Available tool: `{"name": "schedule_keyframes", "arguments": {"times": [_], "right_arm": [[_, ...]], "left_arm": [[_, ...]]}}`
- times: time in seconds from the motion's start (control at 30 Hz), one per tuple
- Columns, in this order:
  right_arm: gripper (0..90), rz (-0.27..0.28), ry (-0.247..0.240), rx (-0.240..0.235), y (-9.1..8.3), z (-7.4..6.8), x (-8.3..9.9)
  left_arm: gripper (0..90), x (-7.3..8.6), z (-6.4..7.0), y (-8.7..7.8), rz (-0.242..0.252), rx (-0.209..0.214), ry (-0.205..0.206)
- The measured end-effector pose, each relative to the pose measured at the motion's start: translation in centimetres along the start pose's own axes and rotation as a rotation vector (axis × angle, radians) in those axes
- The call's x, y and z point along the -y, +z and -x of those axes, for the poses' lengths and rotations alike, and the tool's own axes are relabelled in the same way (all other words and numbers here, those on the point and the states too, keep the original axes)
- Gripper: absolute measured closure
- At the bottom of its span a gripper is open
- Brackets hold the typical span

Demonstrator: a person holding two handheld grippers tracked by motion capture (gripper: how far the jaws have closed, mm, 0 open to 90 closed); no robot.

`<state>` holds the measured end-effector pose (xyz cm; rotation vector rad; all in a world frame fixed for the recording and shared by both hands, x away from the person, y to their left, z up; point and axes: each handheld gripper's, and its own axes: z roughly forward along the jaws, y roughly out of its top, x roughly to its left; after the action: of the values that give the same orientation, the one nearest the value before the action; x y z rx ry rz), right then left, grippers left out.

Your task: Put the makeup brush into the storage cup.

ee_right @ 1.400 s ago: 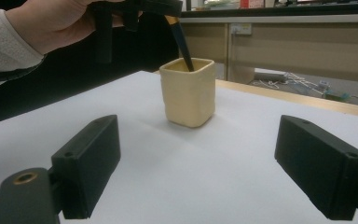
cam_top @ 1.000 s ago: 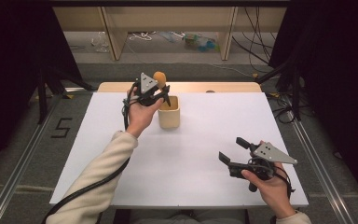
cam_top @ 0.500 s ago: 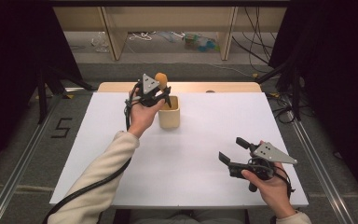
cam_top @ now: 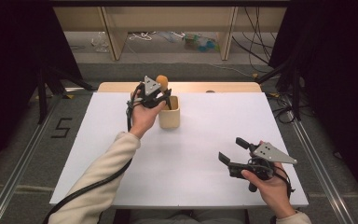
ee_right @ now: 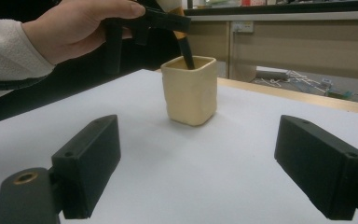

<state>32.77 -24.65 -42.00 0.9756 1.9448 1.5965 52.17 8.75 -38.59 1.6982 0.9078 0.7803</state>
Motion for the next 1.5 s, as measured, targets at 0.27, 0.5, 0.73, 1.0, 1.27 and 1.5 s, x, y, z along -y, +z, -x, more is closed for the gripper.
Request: {"name": "schedule_keyframes", "arguments": {"times": [0.27, 0.5, 0.73, 1.0, 1.27, 1.5], "right_arm": [[15.4, -0.002, 0.002, -0.001, 0.0, 0.0, 0.0], [15.3, -0.003, -0.003, -0.009, 0.0, 0.0, 0.0], [15.3, 0.031, 0.009, -0.017, 0.3, 0.0, 0.1], [15.4, 0.032, 0.008, -0.015, 0.3, 0.0, 0.1], [15.3, 0.028, 0.007, -0.017, 0.3, 0.0, 0.1], [15.3, 0.029, 0.007, -0.016, 0.3, 0.0, 0.1]], "left_arm": [[65.7, 0.3, 0.1, 0.3, -0.008, 0.002, -0.005], [65.7, 0.5, 0.2, 0.5, -0.02, 0.005, -0.004], [65.7, 0.7, 0.0, 0.7, -0.033, 0.002, -0.005], [65.6, 1.0, 0.1, 0.9, -0.045, 0.004, -0.004], [65.6, 1.2, -0.1, 1.1, -0.058, 0.004, -0.01], [65.5, 1.3, -0.2, 1.2, -0.066, 0.006, -0.02]]}}
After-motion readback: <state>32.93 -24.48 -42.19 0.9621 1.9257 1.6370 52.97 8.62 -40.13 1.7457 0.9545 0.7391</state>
